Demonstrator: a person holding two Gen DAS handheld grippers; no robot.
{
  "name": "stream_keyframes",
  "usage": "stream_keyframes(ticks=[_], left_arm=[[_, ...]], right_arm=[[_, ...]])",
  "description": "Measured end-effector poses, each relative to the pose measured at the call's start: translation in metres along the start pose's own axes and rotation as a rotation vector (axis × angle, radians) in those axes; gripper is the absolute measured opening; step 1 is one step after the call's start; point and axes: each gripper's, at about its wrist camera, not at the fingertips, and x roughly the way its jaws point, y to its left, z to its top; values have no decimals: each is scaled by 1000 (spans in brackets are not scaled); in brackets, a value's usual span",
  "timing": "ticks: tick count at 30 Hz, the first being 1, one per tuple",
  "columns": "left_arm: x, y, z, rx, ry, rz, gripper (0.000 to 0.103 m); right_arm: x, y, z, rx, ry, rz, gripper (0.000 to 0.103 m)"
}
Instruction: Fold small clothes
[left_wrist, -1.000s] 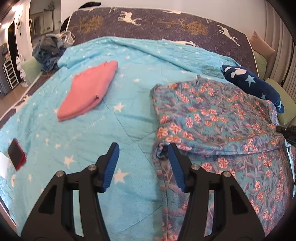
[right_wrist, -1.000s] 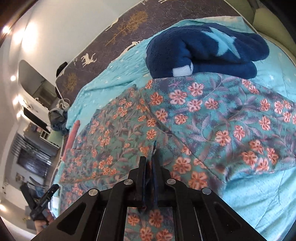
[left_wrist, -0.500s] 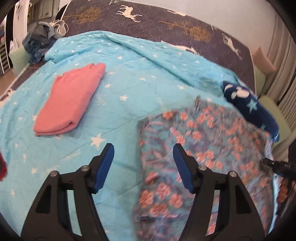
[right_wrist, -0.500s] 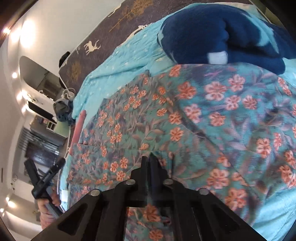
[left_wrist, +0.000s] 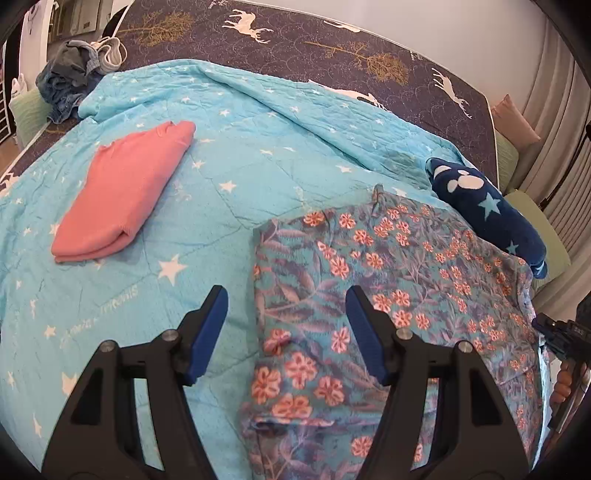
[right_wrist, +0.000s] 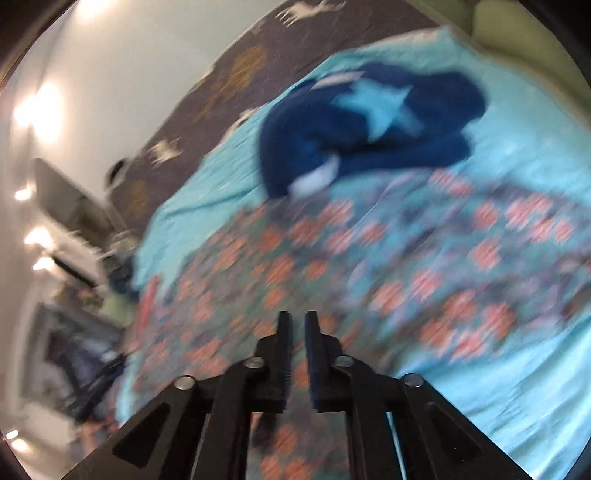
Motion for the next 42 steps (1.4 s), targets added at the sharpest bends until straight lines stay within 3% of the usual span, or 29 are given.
stream_keyframes(ticks=[1,3,11,12,13,14,19,23,26,28,32,35,39,42], left_arm=[[-2,0,-1,-1,-5,0,67],[-4,-1,-2,5,-13,4,67],[-3,-5,-4,55,-6,41,67],[-3,-4,-3,46,-6,40,67],[-3,-3,-2,36,-7,40,67],[-5,-2,-1,25,-12,39,67],[-16,-1,3,34,-56,35,67],[-16,-4,4,26,-62,10,67],[-13,-13,-1,38,-43,-8,67],[-12,-20,-5,64,-31,-17,67],[-20,-39,-13,137,-35,-42,67],[-33,-46,-23,187,-51,-48,67],[-45,-42,-49,284,-51,29,68],[-39,-32,-61,319,-1,89,68]], right_arm=[[0,2,-2,-11,20,29,35],[5,11,-2,-44,45,28,49],[73,24,7,-15,199,30,49],[76,17,8,11,194,52,36],[78,18,12,31,188,67,5],[78,20,15,42,185,74,3],[22,55,25,-59,-23,99,3],[12,37,33,-60,-75,-135,4],[23,22,26,-29,-17,-121,13],[26,18,19,-21,32,-129,36],[-2,19,11,-22,-31,-92,38],[-22,22,3,-40,-20,-57,38],[-33,23,-16,-112,32,-46,45],[-34,16,-22,-125,57,-77,50]])
